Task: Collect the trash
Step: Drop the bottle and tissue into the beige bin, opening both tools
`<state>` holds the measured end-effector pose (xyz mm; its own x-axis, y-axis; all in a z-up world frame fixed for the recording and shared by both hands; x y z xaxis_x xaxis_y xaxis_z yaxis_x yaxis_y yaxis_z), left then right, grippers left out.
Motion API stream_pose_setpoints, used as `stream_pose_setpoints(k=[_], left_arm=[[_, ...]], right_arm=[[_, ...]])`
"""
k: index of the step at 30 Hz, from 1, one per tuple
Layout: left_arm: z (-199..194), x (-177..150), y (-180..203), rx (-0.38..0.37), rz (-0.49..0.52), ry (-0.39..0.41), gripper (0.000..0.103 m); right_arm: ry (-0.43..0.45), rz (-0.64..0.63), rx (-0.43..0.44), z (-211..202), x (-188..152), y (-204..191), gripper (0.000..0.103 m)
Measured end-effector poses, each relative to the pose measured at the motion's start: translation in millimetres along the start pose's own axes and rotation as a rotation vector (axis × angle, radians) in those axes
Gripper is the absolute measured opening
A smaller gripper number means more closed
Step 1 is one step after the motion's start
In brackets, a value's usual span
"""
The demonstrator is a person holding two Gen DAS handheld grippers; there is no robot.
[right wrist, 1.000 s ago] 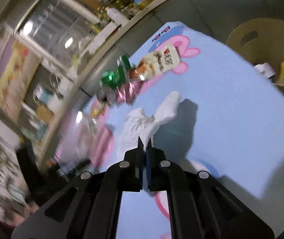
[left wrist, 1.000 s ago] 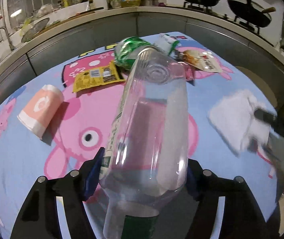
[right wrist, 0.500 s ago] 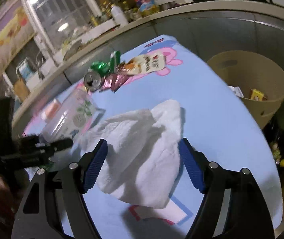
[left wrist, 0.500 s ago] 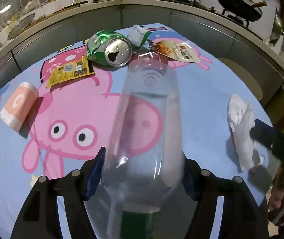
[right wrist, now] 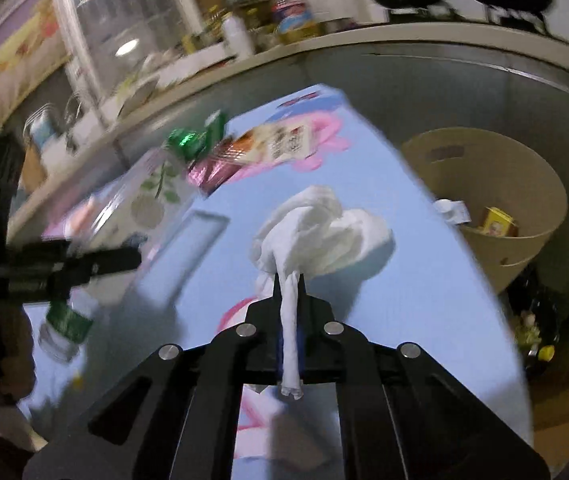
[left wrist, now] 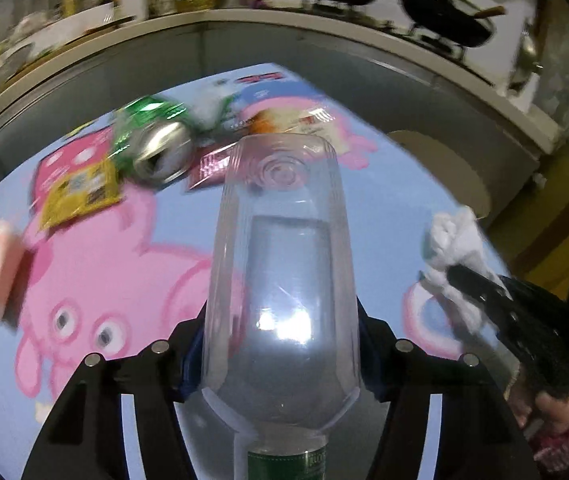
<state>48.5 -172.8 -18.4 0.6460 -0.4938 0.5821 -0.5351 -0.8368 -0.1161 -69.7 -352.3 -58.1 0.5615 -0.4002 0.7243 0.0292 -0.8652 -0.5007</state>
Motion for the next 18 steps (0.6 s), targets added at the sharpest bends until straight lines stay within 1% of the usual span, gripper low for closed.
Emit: stream_pose_setpoints(k=[1,2,4,8,10,13,14,15,16,17,18], left_arm=[[1.3,8.0,7.8,-0.030,0.011,-0.003,0.062],[4.2,19.5,19.8,-0.077,0.030,-0.010,0.062],[9.8,37.4,40.2,-0.134,0.071,-0.012,0.062],[31.3,78.3,90.3,-0.184,0.191,-0.011,0.062],[44.9,97.8,114.9,-0.211,0.220,-0.032,0.062],[64.9,125.5,152.8,-0.267,0.260,-0.073,0.063],[69.7,131.4,163.3,-0.268,0.274,-0.077,0.063],[77.6,139.1,176.7,-0.262,0.291,-0.082,0.063],[82.0,143.8,186.3,-0.250,0.301,-0.086,0.067],[87.3,148.0,194.2,-0.233,0.308,-0.085,0.080],[91.3,153.2,200.5,-0.203,0.304,-0.072,0.083]], right_arm=[[0.022,0.037,0.002,-5.7,6.0,12.2,0.004],[0.039,0.064,0.004,-9.5,10.1,20.6,0.004],[0.087,0.144,0.010,-21.0,21.7,47.2,0.004],[0.163,0.262,-0.012,-32.3,43.3,96.2,0.004],[0.199,0.317,-0.032,-36.2,54.3,124.2,0.004],[0.211,0.364,-0.059,-33.9,64.3,154.5,0.004],[0.210,0.382,-0.056,-31.4,67.9,165.9,0.004],[0.208,0.391,-0.056,-29.5,70.6,174.7,0.006],[0.206,0.397,-0.063,-26.5,73.3,181.8,0.008],[0.199,0.437,-0.040,-21.8,75.8,192.3,0.009],[0.193,0.470,-0.022,-17.8,77.3,199.8,0.021]])
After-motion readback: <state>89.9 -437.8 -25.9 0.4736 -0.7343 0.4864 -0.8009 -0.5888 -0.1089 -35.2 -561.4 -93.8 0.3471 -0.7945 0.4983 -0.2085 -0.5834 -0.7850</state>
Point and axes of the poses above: each gripper's, at about its wrist camera, not at the fingertips, and z roughly the way its jaws point, y to its right, x to its top, the point moved 1 cm from there along z, roughly the way its jaws point, and after that the axes turned 15 degrees about x, right-handed, at the moved point
